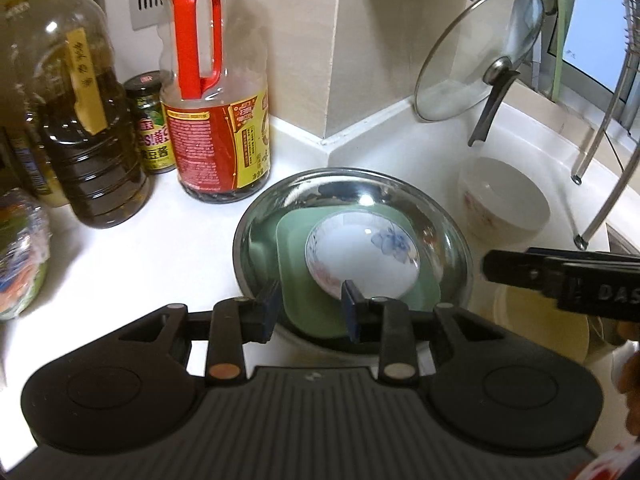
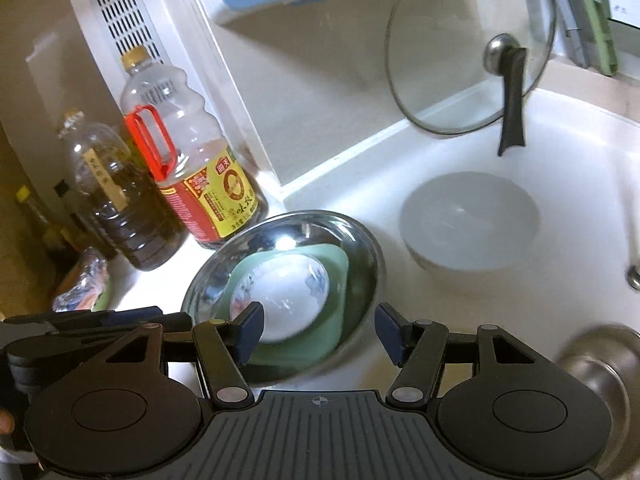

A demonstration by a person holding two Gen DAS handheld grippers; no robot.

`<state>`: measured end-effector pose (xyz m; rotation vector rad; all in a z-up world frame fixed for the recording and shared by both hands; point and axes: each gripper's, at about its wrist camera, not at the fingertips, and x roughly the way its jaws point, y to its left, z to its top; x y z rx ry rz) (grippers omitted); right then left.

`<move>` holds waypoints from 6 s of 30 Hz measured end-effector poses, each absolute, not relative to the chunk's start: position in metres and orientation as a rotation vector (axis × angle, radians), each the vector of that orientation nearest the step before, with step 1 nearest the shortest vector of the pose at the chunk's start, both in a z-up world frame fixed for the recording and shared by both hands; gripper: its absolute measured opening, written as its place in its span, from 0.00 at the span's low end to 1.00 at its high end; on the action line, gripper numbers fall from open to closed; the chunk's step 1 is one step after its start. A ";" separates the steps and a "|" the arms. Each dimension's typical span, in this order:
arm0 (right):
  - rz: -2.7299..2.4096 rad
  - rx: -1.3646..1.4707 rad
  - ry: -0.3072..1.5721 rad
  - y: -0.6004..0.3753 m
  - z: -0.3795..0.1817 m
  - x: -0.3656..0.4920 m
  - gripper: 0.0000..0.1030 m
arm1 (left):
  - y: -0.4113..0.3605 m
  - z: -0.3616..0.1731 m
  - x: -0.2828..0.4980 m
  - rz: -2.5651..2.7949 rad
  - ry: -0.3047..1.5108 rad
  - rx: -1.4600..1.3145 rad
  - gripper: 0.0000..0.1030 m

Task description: Organize plates and bowls

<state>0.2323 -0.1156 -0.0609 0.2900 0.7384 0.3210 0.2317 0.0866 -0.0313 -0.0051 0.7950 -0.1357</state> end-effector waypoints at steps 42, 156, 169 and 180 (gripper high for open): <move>0.225 0.191 0.774 -0.248 -0.054 0.020 0.60 | -0.053 -0.013 0.020 -0.167 0.785 0.028 0.33; 0.106 0.395 0.799 -0.196 -0.063 0.196 0.24 | -0.031 -0.031 0.243 -0.445 0.836 0.041 0.14; 0.091 0.386 0.731 -0.213 -0.032 0.232 0.24 | -0.045 -0.009 0.273 -0.463 0.765 0.049 0.15; 0.105 0.398 0.735 -0.236 -0.013 0.280 0.24 | -0.060 0.016 0.319 -0.480 0.700 0.052 0.14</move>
